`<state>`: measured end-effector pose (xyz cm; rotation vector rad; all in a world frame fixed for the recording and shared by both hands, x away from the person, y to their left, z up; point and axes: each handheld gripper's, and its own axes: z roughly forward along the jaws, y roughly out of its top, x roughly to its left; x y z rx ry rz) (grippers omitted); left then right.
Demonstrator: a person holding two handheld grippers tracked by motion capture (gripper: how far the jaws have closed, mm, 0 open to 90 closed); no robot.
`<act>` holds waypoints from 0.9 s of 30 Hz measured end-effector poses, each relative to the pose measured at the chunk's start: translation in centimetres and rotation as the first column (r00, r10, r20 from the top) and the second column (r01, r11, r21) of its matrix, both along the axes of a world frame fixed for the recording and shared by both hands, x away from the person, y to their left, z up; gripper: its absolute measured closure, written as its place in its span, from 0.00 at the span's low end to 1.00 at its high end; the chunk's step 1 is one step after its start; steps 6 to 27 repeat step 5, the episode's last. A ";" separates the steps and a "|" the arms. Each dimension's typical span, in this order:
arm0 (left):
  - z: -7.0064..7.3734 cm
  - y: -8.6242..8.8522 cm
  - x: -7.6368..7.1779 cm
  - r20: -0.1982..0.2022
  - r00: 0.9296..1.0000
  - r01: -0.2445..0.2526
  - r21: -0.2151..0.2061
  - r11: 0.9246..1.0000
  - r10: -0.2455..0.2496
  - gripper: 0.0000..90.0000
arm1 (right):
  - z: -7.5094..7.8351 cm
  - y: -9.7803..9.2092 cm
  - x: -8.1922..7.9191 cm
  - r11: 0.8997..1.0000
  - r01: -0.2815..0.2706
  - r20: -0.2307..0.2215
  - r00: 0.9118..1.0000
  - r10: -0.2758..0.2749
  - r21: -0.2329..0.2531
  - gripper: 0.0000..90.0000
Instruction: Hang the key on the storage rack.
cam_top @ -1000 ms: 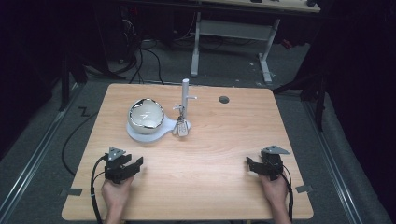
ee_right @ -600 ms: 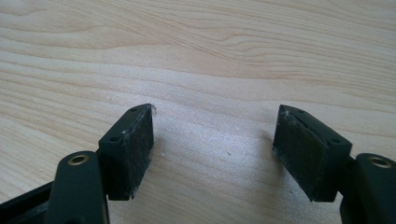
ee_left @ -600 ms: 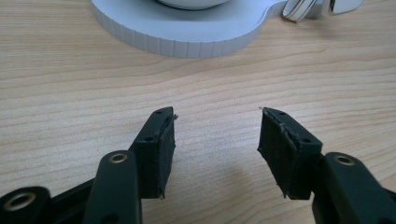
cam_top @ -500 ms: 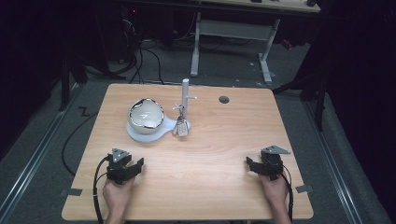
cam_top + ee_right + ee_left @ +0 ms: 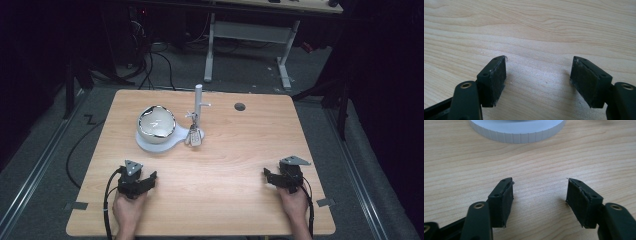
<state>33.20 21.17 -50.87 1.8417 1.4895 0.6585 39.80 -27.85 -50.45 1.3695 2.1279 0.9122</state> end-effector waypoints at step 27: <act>0.0 -0.3 0.0 -0.005 1.000 0.005 0.018 1.000 -0.005 0.37 | 0.0 0.0 0.0 1.000 0.000 0.000 1.000 0.000 -0.001 0.32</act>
